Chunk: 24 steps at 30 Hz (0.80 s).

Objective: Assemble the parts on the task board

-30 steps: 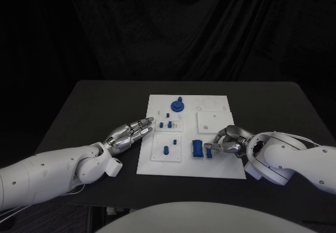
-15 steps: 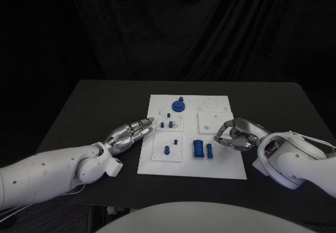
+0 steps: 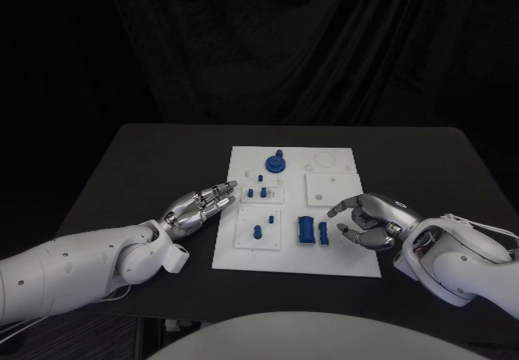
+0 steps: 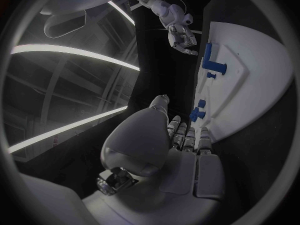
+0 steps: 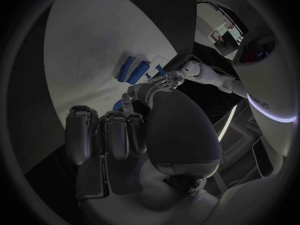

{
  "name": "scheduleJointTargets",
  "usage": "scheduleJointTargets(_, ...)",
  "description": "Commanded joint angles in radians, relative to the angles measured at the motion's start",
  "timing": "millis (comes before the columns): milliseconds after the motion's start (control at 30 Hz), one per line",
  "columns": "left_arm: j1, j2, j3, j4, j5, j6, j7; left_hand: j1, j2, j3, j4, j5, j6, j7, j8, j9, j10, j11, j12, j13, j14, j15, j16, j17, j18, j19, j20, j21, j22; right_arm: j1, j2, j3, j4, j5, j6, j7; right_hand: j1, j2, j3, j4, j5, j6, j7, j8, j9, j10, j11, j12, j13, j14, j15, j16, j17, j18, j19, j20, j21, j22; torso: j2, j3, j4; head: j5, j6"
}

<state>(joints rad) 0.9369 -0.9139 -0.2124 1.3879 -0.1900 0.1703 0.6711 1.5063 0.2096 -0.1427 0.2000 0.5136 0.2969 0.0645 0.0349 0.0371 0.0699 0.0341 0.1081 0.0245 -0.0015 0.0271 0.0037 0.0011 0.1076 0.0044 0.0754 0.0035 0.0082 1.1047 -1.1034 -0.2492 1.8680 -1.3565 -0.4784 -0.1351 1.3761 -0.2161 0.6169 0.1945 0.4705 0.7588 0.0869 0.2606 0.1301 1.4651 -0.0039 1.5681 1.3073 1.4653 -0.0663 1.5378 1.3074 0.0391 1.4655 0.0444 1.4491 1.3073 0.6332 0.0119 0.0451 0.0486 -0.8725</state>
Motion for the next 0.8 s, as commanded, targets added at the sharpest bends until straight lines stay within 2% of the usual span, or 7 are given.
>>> scheduleJointTargets(33,-0.001,0.0,0.001,0.003,0.005,-0.004,0.023,-0.01,0.002,0.004,0.001,0.001,0.005,0.001,0.005,0.001,0.002,0.006,0.004,0.001,0.001,0.005,-0.004,-0.001,0.015,0.002,0.008,0.002,0.001,-0.004,0.004,0.0,-0.003,-0.045,0.038,0.023,-0.004,-0.01,0.015,-0.011,-0.015,-0.009,-0.002,-0.016,-0.009,0.106,-0.009,0.003,0.263,0.089,-0.009,0.0,0.185,-0.007,0.048,-0.008,0.0,0.221,0.0,0.0003,-0.0009,0.0,0.0)
scheduleJointTargets(233,-0.002,0.0,0.001,0.005,0.005,-0.001,0.021,-0.01,0.002,0.004,0.001,0.001,0.005,0.001,0.005,0.001,0.002,0.006,0.004,0.001,0.001,0.005,-0.004,-0.001,0.015,0.002,0.008,0.001,0.001,-0.008,0.016,0.0,-0.013,-0.047,0.05,0.011,-0.004,-0.012,0.026,-0.023,-0.021,-0.016,-0.005,-0.027,-0.016,0.106,-0.011,0.003,0.263,0.088,-0.011,-0.002,0.182,-0.006,0.046,-0.01,-0.003,0.22,0.0,0.0007,-0.0001,-0.002,0.0)
scheduleJointTargets(567,-0.002,0.001,0.001,0.005,0.005,0.002,0.016,-0.01,0.002,0.005,0.001,0.002,0.005,0.001,0.005,0.001,0.003,0.006,0.004,0.001,0.001,0.005,-0.004,-0.001,0.015,0.001,0.008,0.001,0.001,-0.015,0.04,0.0,-0.038,-0.048,0.112,-0.034,-0.018,-0.009,0.031,-0.023,-0.034,-0.018,-0.006,-0.036,-0.021,0.106,-0.012,0.003,0.263,0.084,-0.012,-0.009,0.165,-0.002,0.039,-0.011,-0.019,0.215,0.0,0.0,0.0,-0.001,0.0)
scheduleJointTargets(800,-0.002,0.002,0.001,0.003,0.005,0.004,0.014,-0.01,0.002,0.005,0.0,0.003,0.004,0.001,0.005,0.0,0.002,0.006,0.004,0.001,0.001,0.005,-0.004,-0.001,0.015,0.001,0.008,0.001,0.001,-0.023,0.052,0.0,-0.045,-0.049,0.13,-0.053,-0.029,-0.004,0.036,-0.021,-0.042,-0.006,-0.004,-0.035,-0.022,0.106,-0.011,0.003,0.263,0.082,-0.011,-0.014,0.157,0.0,0.034,-0.011,-0.028,0.211,0.0,0.0001,0.0002,-0.001,0.0)
